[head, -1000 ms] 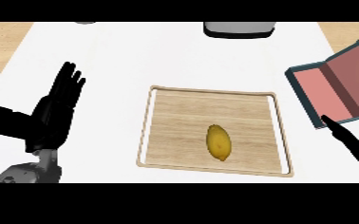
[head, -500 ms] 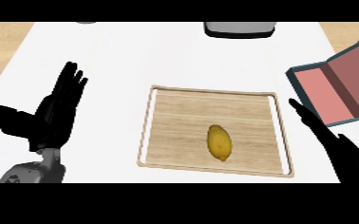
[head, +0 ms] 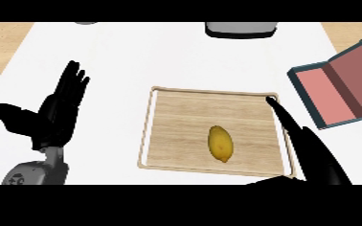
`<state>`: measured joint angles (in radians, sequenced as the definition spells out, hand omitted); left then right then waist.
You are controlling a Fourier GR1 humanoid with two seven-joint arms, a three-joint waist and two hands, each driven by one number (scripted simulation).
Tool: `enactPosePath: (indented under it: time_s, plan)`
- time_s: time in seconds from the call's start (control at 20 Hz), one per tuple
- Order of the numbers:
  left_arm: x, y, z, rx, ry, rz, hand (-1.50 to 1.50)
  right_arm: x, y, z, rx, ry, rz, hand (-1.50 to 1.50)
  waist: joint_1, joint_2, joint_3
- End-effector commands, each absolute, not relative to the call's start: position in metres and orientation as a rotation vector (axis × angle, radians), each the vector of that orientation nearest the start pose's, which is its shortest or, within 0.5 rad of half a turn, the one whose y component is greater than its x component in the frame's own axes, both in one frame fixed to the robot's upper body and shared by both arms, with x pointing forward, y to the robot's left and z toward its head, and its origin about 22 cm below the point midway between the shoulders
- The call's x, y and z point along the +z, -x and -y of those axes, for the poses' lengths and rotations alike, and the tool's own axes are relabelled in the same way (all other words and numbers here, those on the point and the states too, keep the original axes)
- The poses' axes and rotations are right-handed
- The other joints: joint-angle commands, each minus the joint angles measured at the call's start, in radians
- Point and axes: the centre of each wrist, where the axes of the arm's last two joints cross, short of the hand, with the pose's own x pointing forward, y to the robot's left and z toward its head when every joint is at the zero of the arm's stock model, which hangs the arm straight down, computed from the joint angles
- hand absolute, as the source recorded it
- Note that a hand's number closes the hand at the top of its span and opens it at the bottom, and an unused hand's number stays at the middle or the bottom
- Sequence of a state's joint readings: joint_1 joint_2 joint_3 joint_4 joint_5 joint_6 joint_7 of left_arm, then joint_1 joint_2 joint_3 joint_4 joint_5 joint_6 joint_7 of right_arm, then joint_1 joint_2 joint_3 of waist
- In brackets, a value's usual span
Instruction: Pick the lemon from the tray and place it in the cardboard box
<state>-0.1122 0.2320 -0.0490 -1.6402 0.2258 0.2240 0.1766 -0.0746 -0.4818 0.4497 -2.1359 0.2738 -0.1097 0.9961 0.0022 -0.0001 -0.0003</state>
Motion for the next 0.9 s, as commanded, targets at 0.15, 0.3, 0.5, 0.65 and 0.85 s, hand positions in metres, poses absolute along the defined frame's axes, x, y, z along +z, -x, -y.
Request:
enactPosePath:
  time_s: [0.15, 0.3, 0.5, 0.65, 0.85]
  plan:
    - [0.070, -0.265, -0.278, 0.105, -0.073, 1.552, 0.00, 0.109, -0.200, 0.170, 0.571, 0.462, 1.114, -1.50, -0.001, 0.000, 0.000]
    - [0.059, -0.264, -0.248, 0.114, -0.080, 1.557, 0.00, 0.105, -0.195, 0.171, 0.569, 0.489, 1.129, -1.50, -0.003, -0.001, 0.000]
    - [0.048, -0.252, -0.252, 0.114, -0.049, 1.542, 0.00, 0.099, -0.210, 0.174, 0.561, 0.479, 1.114, -1.50, -0.001, -0.001, 0.000]
    - [0.046, -0.253, -0.241, 0.112, -0.064, 1.545, 0.00, 0.101, -0.217, 0.162, 0.565, 0.463, 1.110, -1.50, 0.000, 0.000, 0.000]
    - [0.068, -0.264, -0.259, 0.104, -0.084, 1.538, 0.00, 0.075, -0.219, 0.156, 0.585, 0.444, 1.087, -1.50, -0.001, 0.000, 0.000]
